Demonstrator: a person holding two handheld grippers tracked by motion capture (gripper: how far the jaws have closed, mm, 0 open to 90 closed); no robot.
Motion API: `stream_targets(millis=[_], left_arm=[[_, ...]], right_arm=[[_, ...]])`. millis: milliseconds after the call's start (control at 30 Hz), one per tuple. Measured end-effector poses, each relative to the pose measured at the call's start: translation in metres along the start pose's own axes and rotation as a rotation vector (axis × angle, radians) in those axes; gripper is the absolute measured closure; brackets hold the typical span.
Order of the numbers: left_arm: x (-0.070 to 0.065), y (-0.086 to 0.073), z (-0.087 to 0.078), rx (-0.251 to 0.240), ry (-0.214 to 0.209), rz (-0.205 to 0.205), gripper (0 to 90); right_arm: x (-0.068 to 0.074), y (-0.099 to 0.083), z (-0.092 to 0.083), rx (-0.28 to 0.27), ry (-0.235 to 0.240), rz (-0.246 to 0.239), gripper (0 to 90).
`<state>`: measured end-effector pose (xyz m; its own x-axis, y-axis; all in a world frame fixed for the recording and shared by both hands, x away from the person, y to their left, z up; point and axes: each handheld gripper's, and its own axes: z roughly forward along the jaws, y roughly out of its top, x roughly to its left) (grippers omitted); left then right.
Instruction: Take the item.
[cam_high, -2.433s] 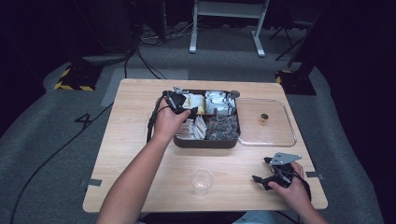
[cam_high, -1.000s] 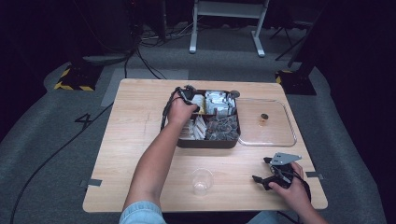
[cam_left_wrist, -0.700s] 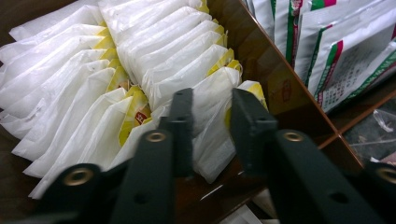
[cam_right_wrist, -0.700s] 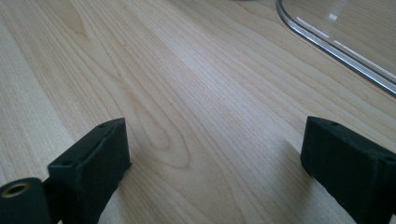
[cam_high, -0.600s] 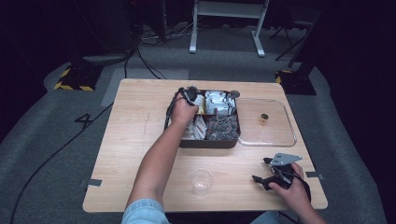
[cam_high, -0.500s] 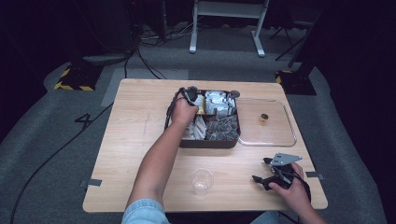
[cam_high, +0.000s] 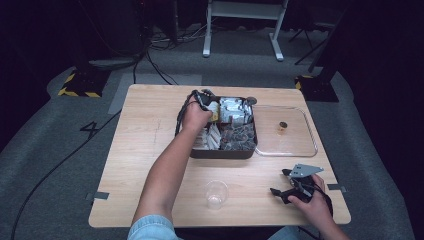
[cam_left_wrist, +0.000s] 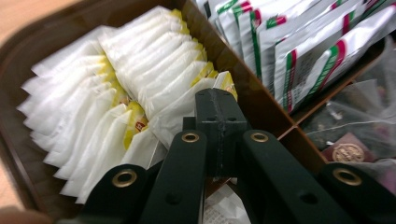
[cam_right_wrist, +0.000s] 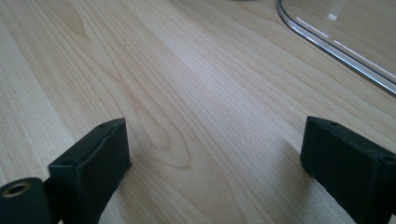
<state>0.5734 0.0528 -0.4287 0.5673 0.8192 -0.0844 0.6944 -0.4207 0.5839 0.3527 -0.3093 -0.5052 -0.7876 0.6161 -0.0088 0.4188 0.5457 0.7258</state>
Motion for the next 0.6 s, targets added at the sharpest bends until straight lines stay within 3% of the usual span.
stream_targets(millis=[200, 600], left_arm=[[0.003, 0.006, -0.012, -0.028, 0.009, -0.005, 90.0], [0.01, 0.012, -0.046, -0.092, -0.007, 0.032, 90.0]], right_arm=[[0.0, 0.0, 0.0, -0.002, 0.0, -0.002, 8.3], [0.0, 0.0, 0.0, -0.002, 0.002, -0.001, 8.3]])
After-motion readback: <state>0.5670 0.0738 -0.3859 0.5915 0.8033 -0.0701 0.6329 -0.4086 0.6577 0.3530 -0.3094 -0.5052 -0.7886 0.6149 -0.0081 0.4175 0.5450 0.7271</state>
